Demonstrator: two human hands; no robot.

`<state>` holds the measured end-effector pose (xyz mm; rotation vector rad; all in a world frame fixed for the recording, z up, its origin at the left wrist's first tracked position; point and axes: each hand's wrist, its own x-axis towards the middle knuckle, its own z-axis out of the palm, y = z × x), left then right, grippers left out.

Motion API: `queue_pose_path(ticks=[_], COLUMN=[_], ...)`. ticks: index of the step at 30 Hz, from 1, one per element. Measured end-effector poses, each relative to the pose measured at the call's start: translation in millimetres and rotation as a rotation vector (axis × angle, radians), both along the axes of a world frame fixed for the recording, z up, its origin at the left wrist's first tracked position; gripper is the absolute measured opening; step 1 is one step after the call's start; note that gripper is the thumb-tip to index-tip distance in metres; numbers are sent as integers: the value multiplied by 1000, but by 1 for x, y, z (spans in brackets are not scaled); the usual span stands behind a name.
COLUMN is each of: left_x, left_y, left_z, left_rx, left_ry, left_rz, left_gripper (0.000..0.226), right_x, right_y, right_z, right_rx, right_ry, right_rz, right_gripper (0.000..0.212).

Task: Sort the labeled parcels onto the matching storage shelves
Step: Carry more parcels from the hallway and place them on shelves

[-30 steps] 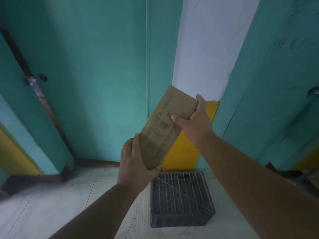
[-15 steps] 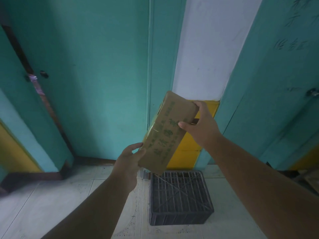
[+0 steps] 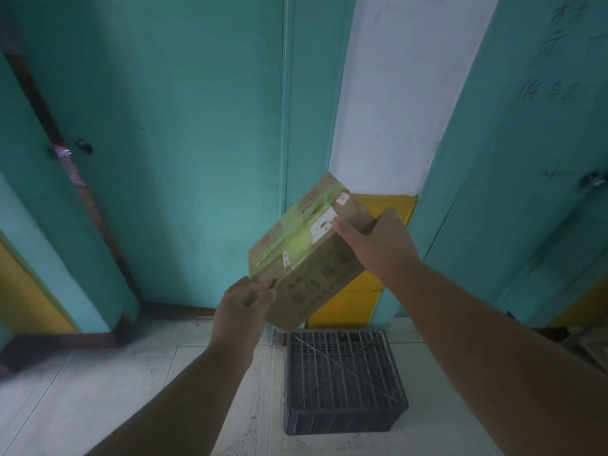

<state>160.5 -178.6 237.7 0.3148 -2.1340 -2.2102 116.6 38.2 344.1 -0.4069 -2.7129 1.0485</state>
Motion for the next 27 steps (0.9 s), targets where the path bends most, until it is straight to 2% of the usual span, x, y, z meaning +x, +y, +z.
queue_pose_path(ticks=[3,5,6,8,10,14,16,19,20,23,25,27], left_x=[-2,-5,-7,-14,-20,-21,-21,-17,-17,-14,-16,-15], left_y=[-2,-3,-5,-9,-13,-13,-10,3,7,13,18,24], left_z=[-2,-5,-7,-10,-9,-4,-4,3,4,2,-3,-10], left_rx=[-40,-23,17,168,237,296,322,330,322,312,313,236], left_ry=[-14,-60,-99,-195,-266,-287,-290,-284,-277,-287,-306,-296], left_rz=[61,150,166,135,111,-2,10,16,4,-41,-65,-97], left_gripper=[23,18,28,62,76,54,42,7,5,16,46,64], right_x=[1,3,5,7,10,13,13,13,14,17,20,24], right_y=[6,11,13,19,26,45,56,66,67,70,75,83], right_z=[-4,-9,-11,-18,-21,-20,-22,-28,-29,-29,-28,-24], right_rx=[-77,-148,-169,-195,-215,-192,-187,-247,-253,-221,-148,-66], right_ry=[-18,-3,11,26,27,-2,-24,-50,-47,15,39,55], right_rz=[-27,-8,13,76,134,230,256,235,214,130,93,74], right_gripper=[68,51,45,40,39,46,52,49,45,42,42,44])
